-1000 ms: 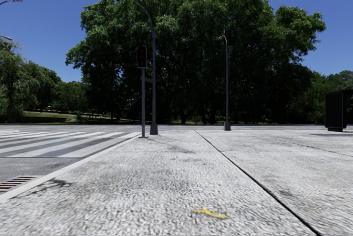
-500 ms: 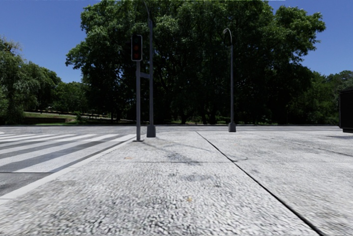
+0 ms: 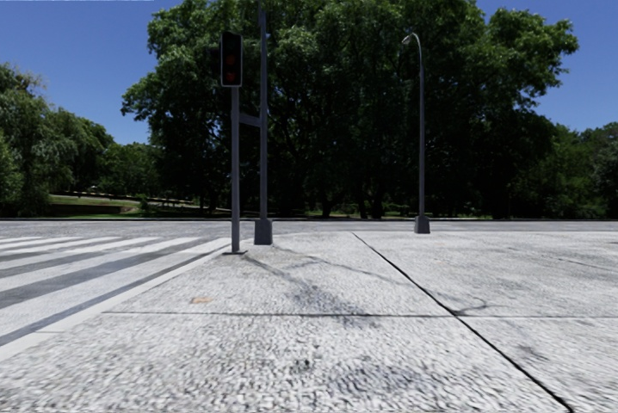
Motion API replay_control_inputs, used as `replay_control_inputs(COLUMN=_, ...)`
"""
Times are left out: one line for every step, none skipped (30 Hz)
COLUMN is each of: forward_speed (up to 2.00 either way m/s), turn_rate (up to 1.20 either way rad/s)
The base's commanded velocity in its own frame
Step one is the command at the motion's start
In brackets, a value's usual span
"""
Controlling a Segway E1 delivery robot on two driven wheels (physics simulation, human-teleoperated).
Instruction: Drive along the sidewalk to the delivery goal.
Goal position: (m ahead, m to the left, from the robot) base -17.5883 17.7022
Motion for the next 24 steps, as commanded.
replay_control_inputs(forward_speed=2.00, turn_rate=0.32)
replay_control_inputs(forward_speed=2.00, turn_rate=0.36)
replay_control_inputs(forward_speed=2.00, turn_rate=0.39)
replay_control_inputs(forward_speed=2.00, turn_rate=0.43)
replay_control_inputs(forward_speed=2.00, turn_rate=0.48)
replay_control_inputs(forward_speed=2.00, turn_rate=0.48)
replay_control_inputs(forward_speed=2.00, turn_rate=0.50)
replay_control_inputs(forward_speed=2.00, turn_rate=0.50)
replay_control_inputs(forward_speed=2.00, turn_rate=0.51)
replay_control_inputs(forward_speed=2.00, turn_rate=0.51)
replay_control_inputs(forward_speed=2.00, turn_rate=0.51)
replay_control_inputs(forward_speed=2.00, turn_rate=0.51)
replay_control_inputs(forward_speed=1.99, turn_rate=0.51)
replay_control_inputs(forward_speed=1.90, turn_rate=0.51)
replay_control_inputs(forward_speed=1.90, turn_rate=0.51)
replay_control_inputs(forward_speed=1.81, turn_rate=0.51)
replay_control_inputs(forward_speed=1.74, turn_rate=0.51)
replay_control_inputs(forward_speed=1.70, turn_rate=0.51)
replay_control_inputs(forward_speed=1.68, turn_rate=0.51)
replay_control_inputs(forward_speed=1.68, turn_rate=0.51)
replay_control_inputs(forward_speed=1.68, turn_rate=0.51)
replay_control_inputs(forward_speed=1.68, turn_rate=0.52)
replay_control_inputs(forward_speed=1.67, turn_rate=0.54)
replay_control_inputs(forward_speed=1.67, turn_rate=0.54)
